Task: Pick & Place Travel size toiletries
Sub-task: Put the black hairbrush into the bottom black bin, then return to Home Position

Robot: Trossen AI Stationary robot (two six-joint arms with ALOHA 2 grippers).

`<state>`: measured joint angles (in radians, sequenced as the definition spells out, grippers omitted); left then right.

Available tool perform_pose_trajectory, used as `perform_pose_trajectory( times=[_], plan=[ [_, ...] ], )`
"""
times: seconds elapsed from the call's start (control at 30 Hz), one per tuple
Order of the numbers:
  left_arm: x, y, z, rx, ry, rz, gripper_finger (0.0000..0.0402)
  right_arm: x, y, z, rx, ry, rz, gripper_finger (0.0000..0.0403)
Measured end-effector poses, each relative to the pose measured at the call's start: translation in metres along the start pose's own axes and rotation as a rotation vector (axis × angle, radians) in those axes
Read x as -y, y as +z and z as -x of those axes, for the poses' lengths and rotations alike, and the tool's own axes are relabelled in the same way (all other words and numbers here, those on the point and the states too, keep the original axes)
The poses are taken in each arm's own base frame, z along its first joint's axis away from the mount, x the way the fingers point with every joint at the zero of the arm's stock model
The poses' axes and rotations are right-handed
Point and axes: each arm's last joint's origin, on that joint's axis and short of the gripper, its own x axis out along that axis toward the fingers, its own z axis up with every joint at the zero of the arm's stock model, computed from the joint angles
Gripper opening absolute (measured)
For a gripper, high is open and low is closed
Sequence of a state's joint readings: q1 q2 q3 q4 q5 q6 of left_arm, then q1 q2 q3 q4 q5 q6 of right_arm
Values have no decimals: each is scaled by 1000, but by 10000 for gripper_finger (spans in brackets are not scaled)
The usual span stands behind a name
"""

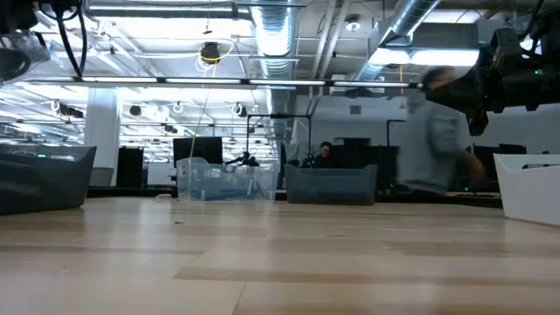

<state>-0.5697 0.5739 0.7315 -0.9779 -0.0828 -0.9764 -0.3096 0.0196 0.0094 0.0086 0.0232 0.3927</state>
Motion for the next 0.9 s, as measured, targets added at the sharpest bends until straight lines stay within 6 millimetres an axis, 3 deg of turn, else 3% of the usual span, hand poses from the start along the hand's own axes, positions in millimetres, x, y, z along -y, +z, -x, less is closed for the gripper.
perform_pose_trajectory(
  times=[0.33,0.73,0.9],
  plan=[
    [-8,-5,0,-42,96,-12,10,0,0,0,0,0,0,0],
    [-16,-10,3,-84,155,-60,102,0,0,0,0,0,0,0],
    [-8,-3,4,20,79,-99,110,0,0,0,0,-1,0,0]
  ],
)
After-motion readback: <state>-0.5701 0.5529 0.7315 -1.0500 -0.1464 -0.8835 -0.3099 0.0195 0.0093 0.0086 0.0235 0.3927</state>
